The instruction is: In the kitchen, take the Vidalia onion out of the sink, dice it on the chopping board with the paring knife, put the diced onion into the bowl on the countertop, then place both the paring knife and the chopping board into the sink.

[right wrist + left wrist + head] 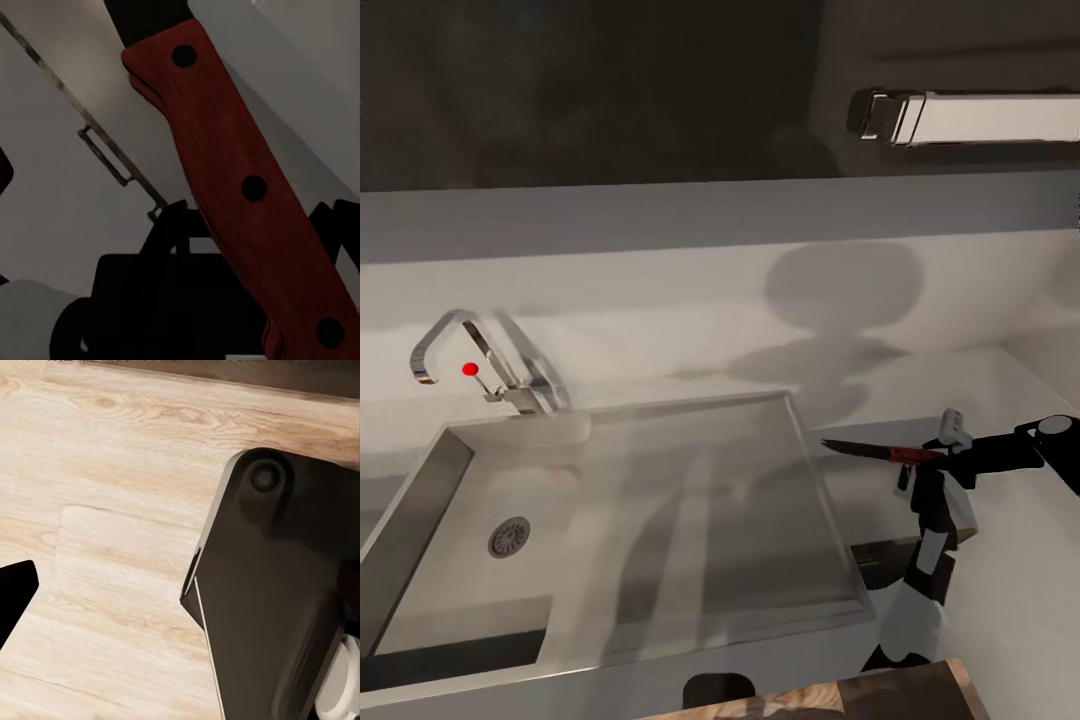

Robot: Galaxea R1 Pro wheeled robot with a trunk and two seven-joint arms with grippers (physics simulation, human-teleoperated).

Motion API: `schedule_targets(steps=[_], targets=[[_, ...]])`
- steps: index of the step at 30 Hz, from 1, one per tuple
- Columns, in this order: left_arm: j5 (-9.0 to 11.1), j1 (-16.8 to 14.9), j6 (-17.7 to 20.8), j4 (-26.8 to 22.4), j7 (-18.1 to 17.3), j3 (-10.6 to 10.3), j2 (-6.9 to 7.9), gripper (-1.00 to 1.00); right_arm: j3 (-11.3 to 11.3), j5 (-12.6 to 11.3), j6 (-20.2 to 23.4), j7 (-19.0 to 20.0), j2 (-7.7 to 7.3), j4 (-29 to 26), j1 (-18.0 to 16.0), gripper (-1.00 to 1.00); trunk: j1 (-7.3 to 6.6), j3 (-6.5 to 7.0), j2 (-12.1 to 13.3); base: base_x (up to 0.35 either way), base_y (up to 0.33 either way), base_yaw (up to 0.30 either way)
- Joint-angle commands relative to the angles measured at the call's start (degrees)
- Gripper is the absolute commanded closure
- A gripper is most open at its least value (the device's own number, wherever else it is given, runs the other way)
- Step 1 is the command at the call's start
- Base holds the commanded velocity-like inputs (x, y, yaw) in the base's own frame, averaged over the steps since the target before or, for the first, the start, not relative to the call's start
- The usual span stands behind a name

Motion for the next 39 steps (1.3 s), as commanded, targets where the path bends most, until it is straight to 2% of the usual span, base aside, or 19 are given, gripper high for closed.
schedule_targets(steps=[1, 18, 25, 30, 39], targets=[[0.14, 0.01, -0.10, -0.12, 0.59, -0.50, 0.05, -1.00, 0.89, 0.21, -0.31, 0.25, 0.02, 0.00, 0.05, 1.00, 0.05, -0.02, -0.06, 0.000, 0.000, 0.000], [0.14, 0.01, -0.10, 0.78, 0.59, -0.50, 0.01, -1.00, 0.76, -0.27, -0.27, 0.49, 0.02, -0.17, 0.05, 1.00, 0.05, 1.49, -0.06, 0.000, 0.000, 0.000], [0.14, 0.01, -0.17, 0.76, 0.51, -0.50, -0.01, -1.00, 0.68, -2.18, -0.28, 0.47, -0.05, -0.07, 0.05, 1.00, 0.05, 2.12, -0.06, 0.000, 0.000, 0.000], [0.06, 0.01, -0.18, 0.76, 0.43, -0.50, 0.01, -1.00, 0.61, -6.27, -0.41, 0.38, -0.14, 0.47, 0.05, 1.00, 0.05, 2.57, -0.06, 0.000, 0.000, 0.000], [0.05, 0.01, -0.26, 0.76, 0.38, -0.50, 0.03, -1.00, 0.51, -6.94, -0.48, 0.38, -0.27, 1.54, 0.05, 1.00, 0.05, 3.38, -0.06, 0.000, 0.000, 0.026]])
